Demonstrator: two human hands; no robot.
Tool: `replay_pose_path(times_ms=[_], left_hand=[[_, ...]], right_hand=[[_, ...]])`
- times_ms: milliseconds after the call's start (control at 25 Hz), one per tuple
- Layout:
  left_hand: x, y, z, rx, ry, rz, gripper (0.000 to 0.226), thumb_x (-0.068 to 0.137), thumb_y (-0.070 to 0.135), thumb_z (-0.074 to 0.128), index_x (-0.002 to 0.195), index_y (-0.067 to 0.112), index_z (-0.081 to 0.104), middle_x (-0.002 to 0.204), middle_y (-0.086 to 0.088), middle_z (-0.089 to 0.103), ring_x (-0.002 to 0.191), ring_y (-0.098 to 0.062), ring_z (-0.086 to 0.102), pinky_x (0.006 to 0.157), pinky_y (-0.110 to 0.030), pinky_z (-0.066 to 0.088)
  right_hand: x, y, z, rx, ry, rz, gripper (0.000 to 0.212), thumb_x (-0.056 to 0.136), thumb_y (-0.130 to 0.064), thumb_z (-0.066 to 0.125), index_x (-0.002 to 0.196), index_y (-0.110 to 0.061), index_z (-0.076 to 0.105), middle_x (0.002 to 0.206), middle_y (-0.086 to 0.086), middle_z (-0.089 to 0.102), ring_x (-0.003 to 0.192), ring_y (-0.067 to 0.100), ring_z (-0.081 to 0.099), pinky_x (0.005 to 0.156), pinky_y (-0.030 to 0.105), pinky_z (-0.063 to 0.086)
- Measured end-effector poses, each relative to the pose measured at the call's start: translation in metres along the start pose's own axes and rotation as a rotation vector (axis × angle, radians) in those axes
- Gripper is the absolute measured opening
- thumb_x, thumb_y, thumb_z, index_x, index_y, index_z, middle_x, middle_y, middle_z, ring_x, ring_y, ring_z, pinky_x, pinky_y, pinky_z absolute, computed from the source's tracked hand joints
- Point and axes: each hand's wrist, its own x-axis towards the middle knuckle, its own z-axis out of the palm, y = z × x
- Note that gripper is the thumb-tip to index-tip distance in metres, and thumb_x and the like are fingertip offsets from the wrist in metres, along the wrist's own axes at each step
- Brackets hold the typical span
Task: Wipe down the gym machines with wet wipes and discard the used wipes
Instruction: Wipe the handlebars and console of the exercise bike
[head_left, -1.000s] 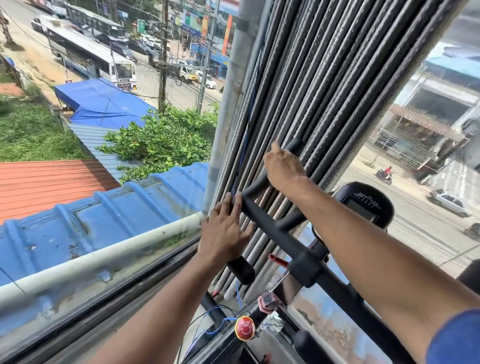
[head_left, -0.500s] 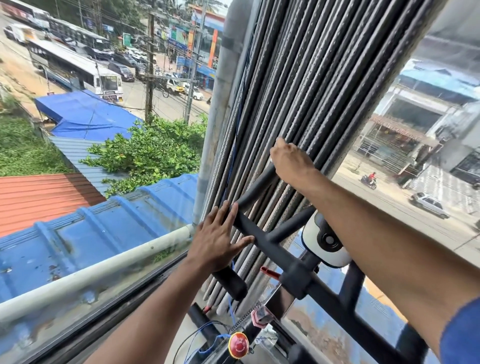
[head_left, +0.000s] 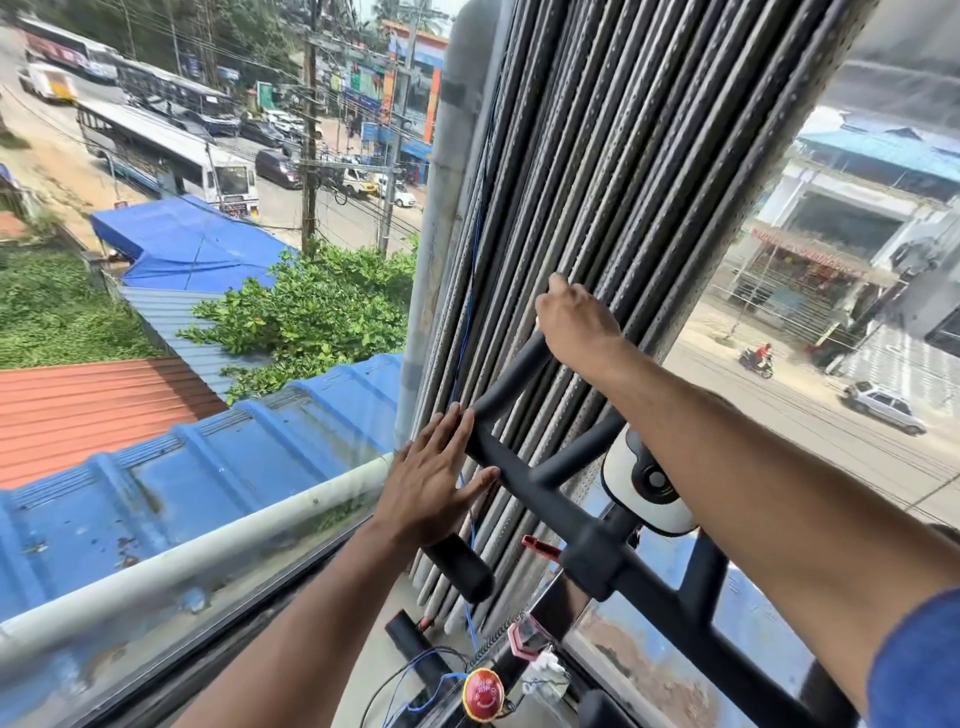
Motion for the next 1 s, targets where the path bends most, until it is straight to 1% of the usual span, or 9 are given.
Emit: replay_pose_path(times_ms=[120, 240, 320, 400, 480, 560, 760, 880, 1000], left_hand=[[0.002, -0.003, 0.003, -0.076, 0.018, 0.018, 0.085, 0.095, 0.080, 0.021, 0.166, 0.037, 0.000, 0.174, 0.012, 0.002, 0.159, -0.010, 0.005, 0.126, -0.047, 0.025], [0.000, -0.004, 0.005, -0.116, 0.053, 0.041, 0.078, 0.102, 0.069, 0.033, 0.166, 0.033, 0.010, 0.173, 0.010, 0.009, 0.158, -0.010, 0.010, 0.128, -0.039, 0.020], [-0.003, -0.005, 0.003, -0.153, 0.071, 0.051, 0.077, 0.100, 0.068, 0.033, 0.166, 0.032, 0.014, 0.173, 0.010, 0.015, 0.157, -0.009, 0.016, 0.127, -0.037, 0.021], [-0.005, -0.005, 0.002, -0.265, 0.110, 0.023, 0.077, 0.099, 0.067, 0.035, 0.165, 0.031, 0.019, 0.170, 0.010, 0.023, 0.154, -0.009, 0.023, 0.125, -0.036, 0.025], [-0.009, -0.001, 0.004, -0.408, 0.154, -0.042, 0.074, 0.099, 0.059, 0.040, 0.164, 0.028, 0.022, 0.168, 0.009, 0.029, 0.151, -0.010, 0.028, 0.125, -0.036, 0.026], [-0.018, -0.001, 0.005, -0.437, 0.137, -0.091, 0.072, 0.100, 0.054, 0.038, 0.164, 0.027, 0.020, 0.169, 0.006, 0.027, 0.154, -0.013, 0.025, 0.127, -0.041, 0.023], [-0.069, -0.034, 0.009, -0.391, 0.003, 0.055, 0.075, 0.101, 0.068, 0.024, 0.165, 0.036, -0.001, 0.173, 0.016, -0.006, 0.157, 0.001, -0.001, 0.130, -0.030, 0.006], [-0.081, -0.066, -0.002, -0.448, -0.014, 0.033, 0.073, 0.095, 0.079, 0.022, 0.159, 0.048, 0.007, 0.170, 0.025, -0.002, 0.154, 0.010, 0.000, 0.129, -0.029, 0.009], [-0.065, -0.095, -0.025, -0.454, 0.028, -0.025, 0.063, 0.101, 0.070, 0.029, 0.159, 0.047, 0.020, 0.169, 0.024, 0.007, 0.150, 0.010, 0.010, 0.129, -0.039, 0.018]], right_hand=[[0.008, 0.015, 0.002, 0.049, 0.047, 0.121, 0.013, 0.104, -0.003, 0.046, 0.095, -0.002, 0.055, 0.124, 0.021, 0.052, 0.078, 0.019, 0.053, 0.068, 0.025, 0.048], [0.010, 0.027, 0.006, 0.201, 0.086, 0.265, 0.018, 0.101, -0.001, 0.052, 0.115, 0.002, 0.061, 0.127, 0.022, 0.053, 0.094, 0.025, 0.062, 0.087, 0.033, 0.053], [0.008, 0.025, 0.007, 0.254, 0.115, 0.247, 0.020, 0.102, -0.002, 0.050, 0.117, 0.001, 0.062, 0.129, 0.025, 0.053, 0.102, 0.031, 0.064, 0.094, 0.037, 0.056], [-0.001, 0.009, 0.012, 0.236, 0.127, 0.162, 0.019, 0.104, -0.004, 0.045, 0.105, 0.001, 0.063, 0.124, 0.025, 0.053, 0.095, 0.029, 0.061, 0.088, 0.039, 0.059], [-0.009, -0.008, 0.022, 0.220, 0.069, 0.092, 0.020, 0.105, -0.005, 0.042, 0.096, -0.002, 0.060, 0.113, 0.019, 0.053, 0.085, 0.019, 0.051, 0.081, 0.032, 0.057], [-0.016, -0.027, 0.032, 0.253, 0.004, 0.093, 0.015, 0.103, -0.002, 0.047, 0.098, -0.001, 0.061, 0.110, 0.017, 0.053, 0.084, 0.017, 0.049, 0.087, 0.032, 0.056], [-0.033, -0.083, 0.058, 0.258, -0.207, 0.078, 0.019, 0.098, 0.004, 0.051, 0.108, 0.000, 0.066, 0.116, 0.019, 0.057, 0.097, 0.035, 0.070, 0.088, 0.041, 0.057], [-0.043, -0.098, 0.061, 0.275, -0.267, 0.046, 0.023, 0.100, 0.000, 0.048, 0.111, -0.004, 0.067, 0.119, 0.014, 0.054, 0.102, 0.034, 0.068, 0.091, 0.040, 0.053], [-0.055, -0.106, 0.043, 0.314, -0.335, -0.076, 0.021, 0.105, -0.015, 0.052, 0.119, -0.010, 0.068, 0.121, 0.006, 0.055, 0.107, 0.024, 0.062, 0.091, 0.031, 0.043]])
